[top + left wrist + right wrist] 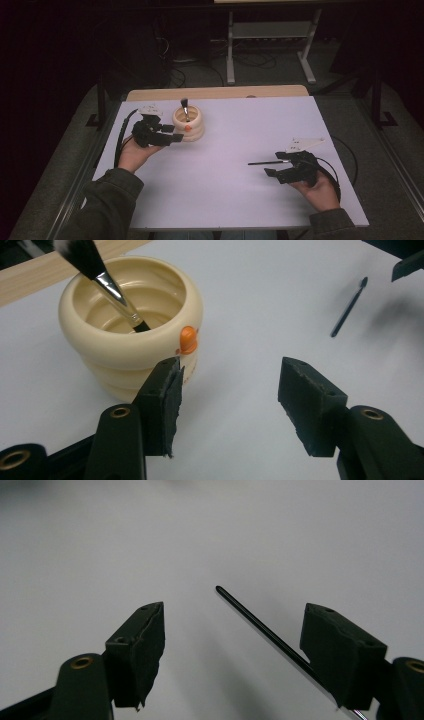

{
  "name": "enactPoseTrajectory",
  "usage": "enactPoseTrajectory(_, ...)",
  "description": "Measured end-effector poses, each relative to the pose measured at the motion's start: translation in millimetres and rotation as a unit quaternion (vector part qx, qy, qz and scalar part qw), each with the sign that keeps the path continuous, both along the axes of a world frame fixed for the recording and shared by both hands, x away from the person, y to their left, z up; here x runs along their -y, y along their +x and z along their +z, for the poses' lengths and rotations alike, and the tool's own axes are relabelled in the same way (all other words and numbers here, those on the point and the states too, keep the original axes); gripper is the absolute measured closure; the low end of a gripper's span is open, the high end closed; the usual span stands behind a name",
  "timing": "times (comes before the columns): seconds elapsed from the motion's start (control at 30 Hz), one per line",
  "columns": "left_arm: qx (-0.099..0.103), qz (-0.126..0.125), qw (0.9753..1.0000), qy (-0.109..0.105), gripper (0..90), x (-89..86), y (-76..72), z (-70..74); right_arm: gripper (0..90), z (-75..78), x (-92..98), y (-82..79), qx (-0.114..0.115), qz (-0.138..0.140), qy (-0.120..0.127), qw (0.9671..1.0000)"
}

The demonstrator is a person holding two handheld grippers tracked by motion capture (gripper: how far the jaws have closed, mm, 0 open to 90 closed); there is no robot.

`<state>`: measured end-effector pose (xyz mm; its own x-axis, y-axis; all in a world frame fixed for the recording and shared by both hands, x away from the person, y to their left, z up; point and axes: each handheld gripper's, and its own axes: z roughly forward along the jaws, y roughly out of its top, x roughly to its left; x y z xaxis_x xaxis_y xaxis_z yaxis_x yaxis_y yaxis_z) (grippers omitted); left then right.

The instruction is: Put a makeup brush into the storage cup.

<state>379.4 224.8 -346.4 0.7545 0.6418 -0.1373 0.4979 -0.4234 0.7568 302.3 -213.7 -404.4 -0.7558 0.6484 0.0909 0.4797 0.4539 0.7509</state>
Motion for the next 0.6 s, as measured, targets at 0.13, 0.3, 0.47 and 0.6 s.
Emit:
enactPoseTrajectory(0.13,0.005,-0.006,1.0,0.0,41.5,1.0,-4.7,3.1,25.1,0.5,1.8,-0.5,0.002,0.0,0.0,1.0)
enactPoseTrajectory(0.3,0.006,-0.011,0.9999,0.0,41.2,2.0,-6.3,3.1,25.1,0.5,2.6,-1.0,-0.002,-0.004,0.001,1.0)
enactPoseTrajectory(0.47,0.006,-0.015,0.9999,-0.004,40.5,3.2,-8.5,2.1,24.8,0.4,2.9,0.5,-0.001,-0.003,0.0,1.0)
enactPoseTrajectory(0.6,0.006,-0.025,0.9997,-0.003,39.5,5.6,-9.8,2.9,24.8,-0.3,4.0,1.1,-0.004,-0.002,-0.001,1.0)
